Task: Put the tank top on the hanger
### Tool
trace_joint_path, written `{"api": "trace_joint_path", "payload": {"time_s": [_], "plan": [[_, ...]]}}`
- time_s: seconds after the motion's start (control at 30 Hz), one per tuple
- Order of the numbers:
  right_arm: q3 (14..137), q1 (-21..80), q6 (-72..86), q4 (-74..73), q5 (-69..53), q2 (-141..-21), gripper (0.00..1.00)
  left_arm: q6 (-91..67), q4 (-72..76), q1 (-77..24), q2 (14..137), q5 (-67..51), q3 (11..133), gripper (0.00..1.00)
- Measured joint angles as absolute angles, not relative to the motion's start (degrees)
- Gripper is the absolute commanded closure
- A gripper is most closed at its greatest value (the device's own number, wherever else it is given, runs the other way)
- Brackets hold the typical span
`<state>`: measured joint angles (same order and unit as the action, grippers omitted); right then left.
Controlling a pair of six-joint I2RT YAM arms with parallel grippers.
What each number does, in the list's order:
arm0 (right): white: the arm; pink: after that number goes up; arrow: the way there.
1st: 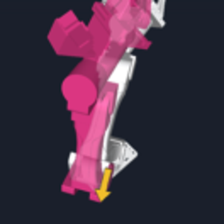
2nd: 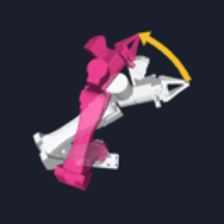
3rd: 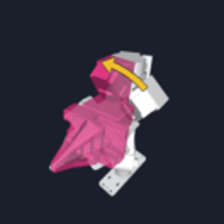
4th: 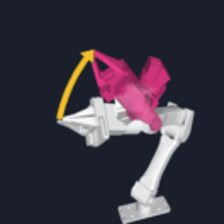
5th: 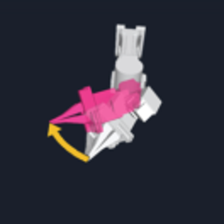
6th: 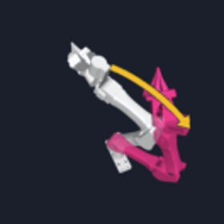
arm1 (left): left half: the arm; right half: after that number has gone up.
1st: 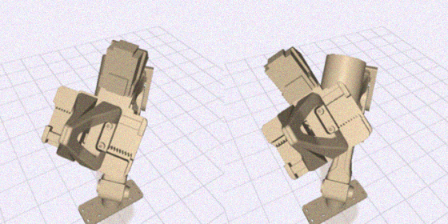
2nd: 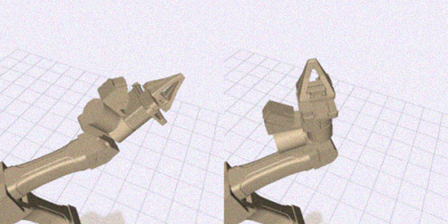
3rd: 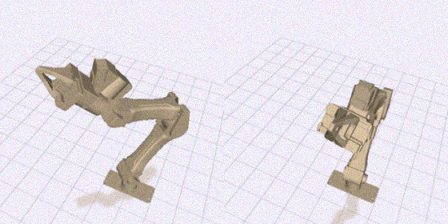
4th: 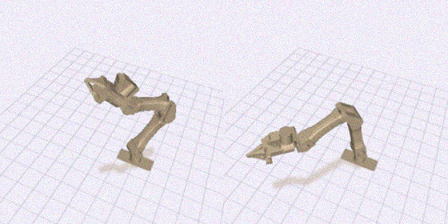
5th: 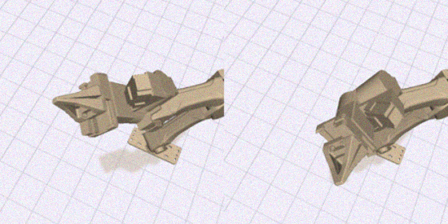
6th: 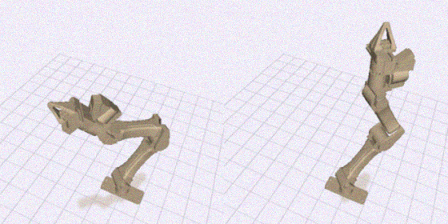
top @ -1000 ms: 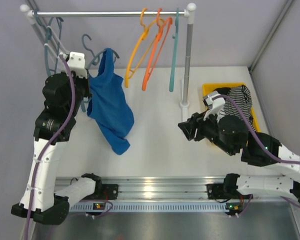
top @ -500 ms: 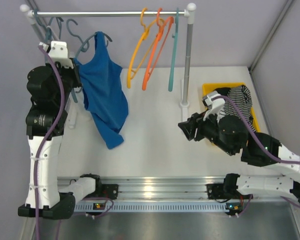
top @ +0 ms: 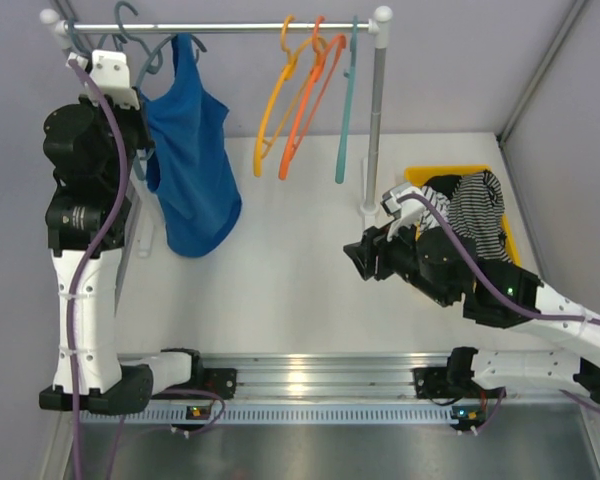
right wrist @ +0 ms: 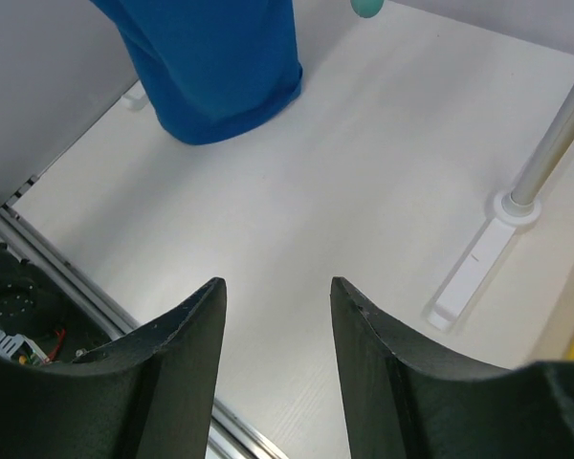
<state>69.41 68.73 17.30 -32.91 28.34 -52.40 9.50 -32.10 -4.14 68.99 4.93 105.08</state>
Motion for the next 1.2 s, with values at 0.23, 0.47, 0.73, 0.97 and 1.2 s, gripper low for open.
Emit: {"api": "trace_joint_path", "payload": {"time_s": [0.23,0.47,0.73,0.97,1.2], "plan": [[69.43,68.69,15.68,-32.34,26.83,-54.83,0.52,12.91,-31.64,-4.03,72.69,8.60,106.08,1.00],[69.43,68.14,14.96,-32.16,25.50,-56.05,0.52,16.53,-30.85,-3.73,75.64,11.31,107.90,1.00],[69.45,67.68,14.63,-32.16,23.94,-57.28,0.52,18.50,-29.04,-2.66,76.99,11.57,107.04,1.00],[69.97,67.31,14.50,-32.12,22.81,-57.91,0.52,18.11,-25.71,-0.73,76.01,10.35,100.12,1.00],[70.30,67.26,14.55,-32.12,22.63,-58.15,0.52,16.36,-24.38,-0.62,74.35,9.43,98.02,0.92]]}}
